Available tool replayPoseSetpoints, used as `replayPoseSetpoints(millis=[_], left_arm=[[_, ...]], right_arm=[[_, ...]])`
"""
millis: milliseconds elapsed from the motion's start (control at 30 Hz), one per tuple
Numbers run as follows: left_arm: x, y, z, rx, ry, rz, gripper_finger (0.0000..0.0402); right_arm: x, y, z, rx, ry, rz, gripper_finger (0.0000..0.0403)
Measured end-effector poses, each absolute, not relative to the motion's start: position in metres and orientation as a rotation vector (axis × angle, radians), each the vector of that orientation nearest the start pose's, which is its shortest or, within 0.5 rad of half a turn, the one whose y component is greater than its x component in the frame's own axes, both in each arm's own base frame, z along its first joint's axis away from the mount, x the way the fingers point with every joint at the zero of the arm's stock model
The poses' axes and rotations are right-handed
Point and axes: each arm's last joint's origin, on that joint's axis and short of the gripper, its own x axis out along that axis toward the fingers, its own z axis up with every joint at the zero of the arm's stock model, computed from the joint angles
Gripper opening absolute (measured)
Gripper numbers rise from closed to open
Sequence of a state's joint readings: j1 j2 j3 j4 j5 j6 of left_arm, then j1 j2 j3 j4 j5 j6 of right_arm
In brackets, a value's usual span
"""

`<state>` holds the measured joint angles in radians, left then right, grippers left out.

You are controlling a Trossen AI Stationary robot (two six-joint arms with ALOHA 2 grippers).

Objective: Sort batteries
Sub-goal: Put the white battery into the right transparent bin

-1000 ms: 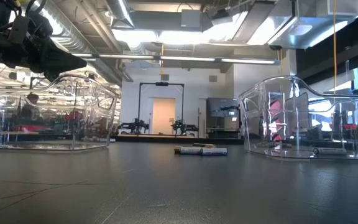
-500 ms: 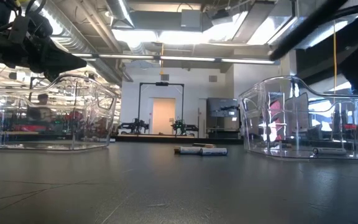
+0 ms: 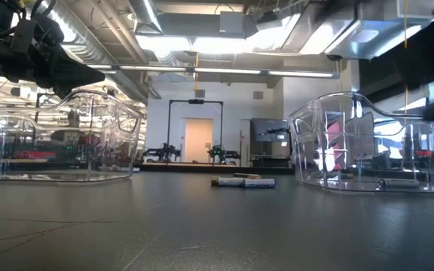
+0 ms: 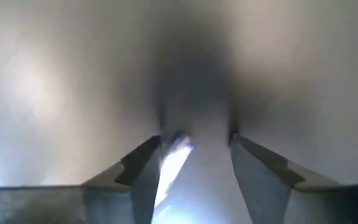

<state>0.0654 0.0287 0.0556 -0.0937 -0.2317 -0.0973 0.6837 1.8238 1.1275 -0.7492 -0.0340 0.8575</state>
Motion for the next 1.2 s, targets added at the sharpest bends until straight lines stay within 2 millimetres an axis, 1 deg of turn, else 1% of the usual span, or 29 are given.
replayPoseSetpoints(millis=[100, 167, 267, 333, 433, 500, 567, 633, 733, 833, 900, 967, 1033, 1200], left_arm=[[0.094, 0.013, 0.171, -0.091, 0.052, 0.300, 0.0000], [0.094, 0.013, 0.171, -0.091, 0.052, 0.300, 0.0000], [0.094, 0.013, 0.171, -0.091, 0.052, 0.300, 0.0000], [0.094, 0.013, 0.171, -0.091, 0.052, 0.300, 0.0000], [0.094, 0.013, 0.171, -0.091, 0.052, 0.300, 0.0000], [0.094, 0.013, 0.171, -0.091, 0.052, 0.300, 0.0000], [0.094, 0.013, 0.171, -0.091, 0.052, 0.300, 0.0000], [0.094, 0.013, 0.171, -0.091, 0.052, 0.300, 0.0000], [0.094, 0.013, 0.171, -0.091, 0.052, 0.300, 0.0000], [0.094, 0.013, 0.171, -0.091, 0.052, 0.300, 0.0000], [0.094, 0.013, 0.171, -0.091, 0.052, 0.300, 0.0000], [0.094, 0.013, 0.171, -0.091, 0.051, 0.300, 0.0000], [0.094, 0.013, 0.171, -0.091, 0.052, 0.300, 0.0000], [0.094, 0.013, 0.171, -0.091, 0.052, 0.300, 0.0000]], right_arm=[[0.245, 0.210, 0.158, 0.166, 1.431, -0.077, 0.0204], [0.239, 0.213, 0.160, 0.153, 1.424, -0.093, 0.0204], [0.233, 0.219, 0.161, 0.144, 1.413, -0.109, 0.0200], [0.228, 0.224, 0.165, 0.158, 1.374, -0.128, 0.0198], [0.214, 0.233, 0.176, 0.192, 1.247, -0.205, 0.0200], [0.200, 0.243, 0.181, 0.216, 1.127, -0.268, 0.0205], [0.185, 0.253, 0.181, 0.252, 1.005, -0.318, 0.0214], [0.170, 0.260, 0.173, 0.274, 0.926, -0.342, 0.0227], [0.155, 0.269, 0.153, 0.297, 0.829, -0.337, 0.0252], [0.148, 0.275, 0.133, 0.303, 0.765, -0.307, 0.0269], [0.144, 0.277, 0.118, 0.287, 0.758, -0.296, 0.0271], [0.143, 0.279, 0.104, 0.283, 0.753, -0.288, 0.0267], [0.139, 0.281, 0.096, 0.256, 0.734, -0.286, 0.0257], [0.129, 0.284, 0.076, 0.174, 0.664, -0.290, 0.0214]])
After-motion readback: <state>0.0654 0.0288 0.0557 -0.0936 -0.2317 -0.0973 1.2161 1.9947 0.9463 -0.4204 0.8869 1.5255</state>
